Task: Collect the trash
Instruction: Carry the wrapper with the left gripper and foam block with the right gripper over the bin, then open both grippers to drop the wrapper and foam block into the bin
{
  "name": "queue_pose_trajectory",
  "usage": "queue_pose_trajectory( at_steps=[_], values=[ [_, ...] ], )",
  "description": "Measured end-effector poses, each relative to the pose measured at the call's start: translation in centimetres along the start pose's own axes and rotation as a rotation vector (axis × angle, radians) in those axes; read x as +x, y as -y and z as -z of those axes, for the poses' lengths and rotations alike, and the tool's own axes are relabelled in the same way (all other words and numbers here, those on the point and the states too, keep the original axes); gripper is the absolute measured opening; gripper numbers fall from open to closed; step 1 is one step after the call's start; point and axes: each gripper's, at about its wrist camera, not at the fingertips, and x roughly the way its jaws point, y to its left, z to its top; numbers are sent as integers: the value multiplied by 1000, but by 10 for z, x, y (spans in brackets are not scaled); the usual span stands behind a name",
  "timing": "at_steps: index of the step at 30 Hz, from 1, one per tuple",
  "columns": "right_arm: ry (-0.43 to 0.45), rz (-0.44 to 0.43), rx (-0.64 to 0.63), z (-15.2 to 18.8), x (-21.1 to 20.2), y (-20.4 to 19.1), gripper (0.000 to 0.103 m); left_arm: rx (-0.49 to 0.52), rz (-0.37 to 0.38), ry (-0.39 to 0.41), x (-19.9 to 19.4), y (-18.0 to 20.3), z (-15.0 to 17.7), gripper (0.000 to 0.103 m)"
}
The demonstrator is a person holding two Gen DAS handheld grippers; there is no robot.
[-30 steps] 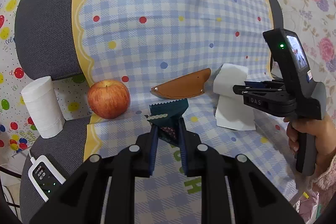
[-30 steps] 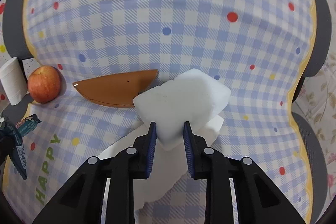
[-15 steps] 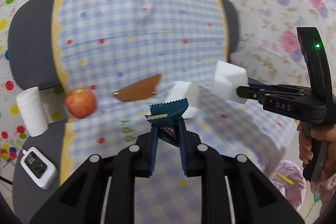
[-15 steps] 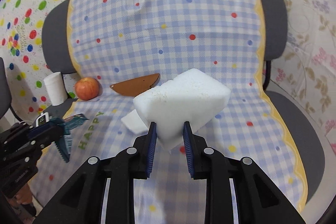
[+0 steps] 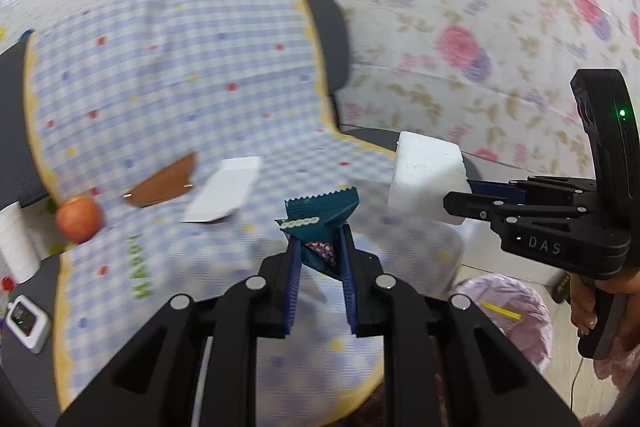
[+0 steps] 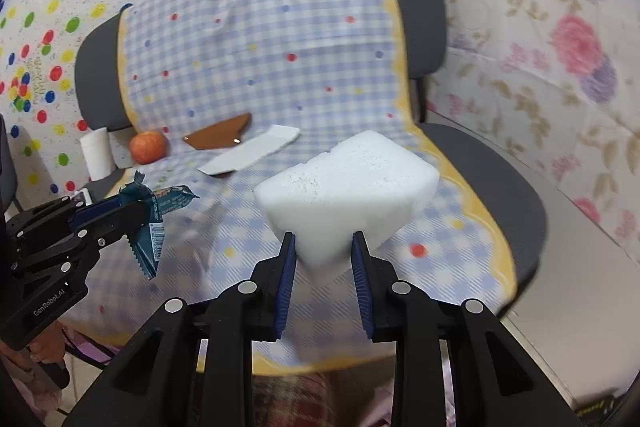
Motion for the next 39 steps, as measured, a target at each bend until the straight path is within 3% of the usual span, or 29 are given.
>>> queue_pose_trajectory(
  at_steps=[7,16,31,33,35,39],
  values=[
    [-53,114,56,41,-30,43,31,66,138,-18,20,64,10,17],
    [-109,261,99,93,-59,81,31,147,257,-47,34,126,22,17],
    [-192,289,148,144,-71,109,36,228,402,-124,59,191,37,19],
    [-202,290,156,148,-68,114,39,231,408,-136,64,194,36,24],
    [-213,290,168,151,-65,119,41,224,410,-159,70,197,37,42],
    [-230,280,212,157,-62,127,49,204,415,-184,76,197,39,50]
  ],
)
